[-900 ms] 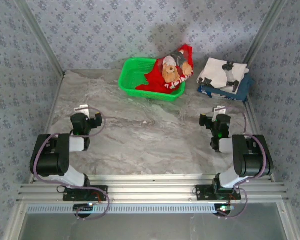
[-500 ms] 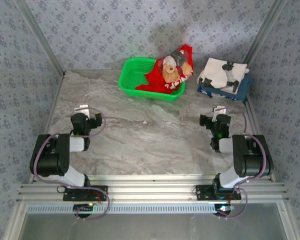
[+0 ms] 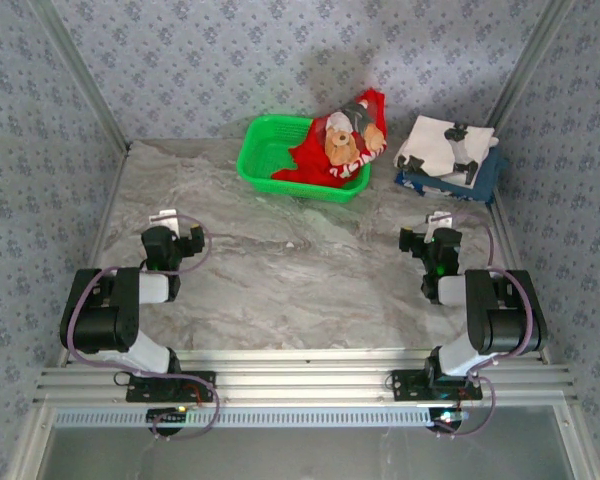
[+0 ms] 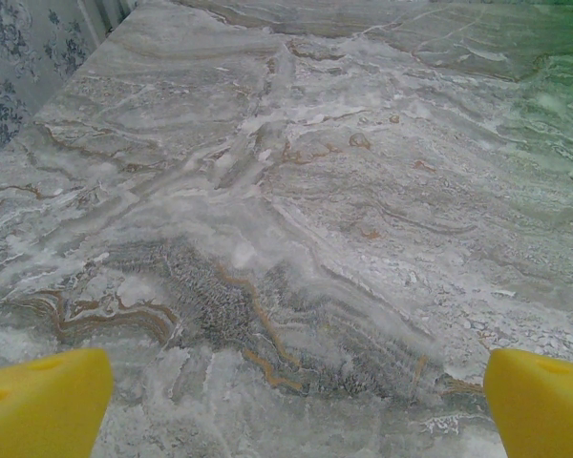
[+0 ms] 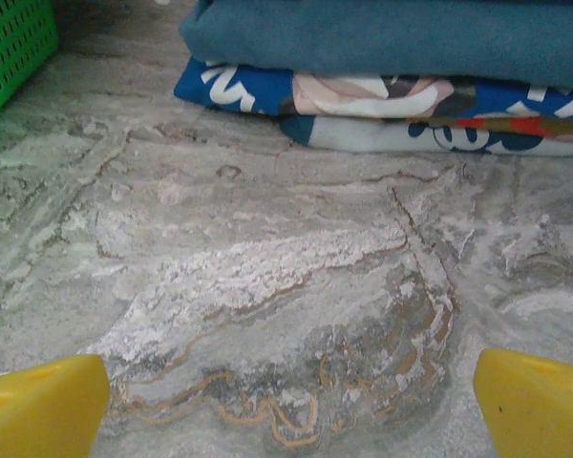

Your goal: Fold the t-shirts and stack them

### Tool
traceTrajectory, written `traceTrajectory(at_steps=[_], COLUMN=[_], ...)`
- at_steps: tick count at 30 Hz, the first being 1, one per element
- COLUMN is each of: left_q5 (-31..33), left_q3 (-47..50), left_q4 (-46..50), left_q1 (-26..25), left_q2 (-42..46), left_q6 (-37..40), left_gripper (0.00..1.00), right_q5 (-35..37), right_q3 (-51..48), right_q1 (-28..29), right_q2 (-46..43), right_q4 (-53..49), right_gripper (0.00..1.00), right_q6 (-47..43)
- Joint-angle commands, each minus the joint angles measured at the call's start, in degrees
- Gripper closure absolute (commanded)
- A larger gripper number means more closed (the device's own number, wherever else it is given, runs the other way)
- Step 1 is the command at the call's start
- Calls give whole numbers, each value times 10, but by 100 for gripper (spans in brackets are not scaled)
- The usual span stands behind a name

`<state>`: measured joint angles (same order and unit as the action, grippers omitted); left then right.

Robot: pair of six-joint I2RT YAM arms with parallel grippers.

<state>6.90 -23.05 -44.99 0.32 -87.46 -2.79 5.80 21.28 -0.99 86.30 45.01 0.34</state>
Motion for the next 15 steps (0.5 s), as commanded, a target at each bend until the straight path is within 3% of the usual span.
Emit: traceTrajectory(at_steps=[1, 4, 8, 12, 15], left_q5=[23, 55, 20, -45, -96], left_q3=[-56, -122, -194, -326, -438], left_q4=[150, 327, 460, 604, 686], left_q1=[-8, -8, -8, -12, -22], left_q2=[92, 179, 237, 182, 107], left_q6=[-5, -43, -112, -163, -175], left_gripper=[0, 0, 0, 0, 0], right_q5=[13, -8, -54, -79, -147], right_q3=[77, 101, 148, 206, 246], right_q1=[10, 19, 69, 103, 110], right_q2=[-87, -189, -297, -334, -343], right_q4=[-193, -320, -508, -659, -709], right_gripper=[0, 0, 0, 0, 0], right_q6=[0, 39, 73, 123, 142])
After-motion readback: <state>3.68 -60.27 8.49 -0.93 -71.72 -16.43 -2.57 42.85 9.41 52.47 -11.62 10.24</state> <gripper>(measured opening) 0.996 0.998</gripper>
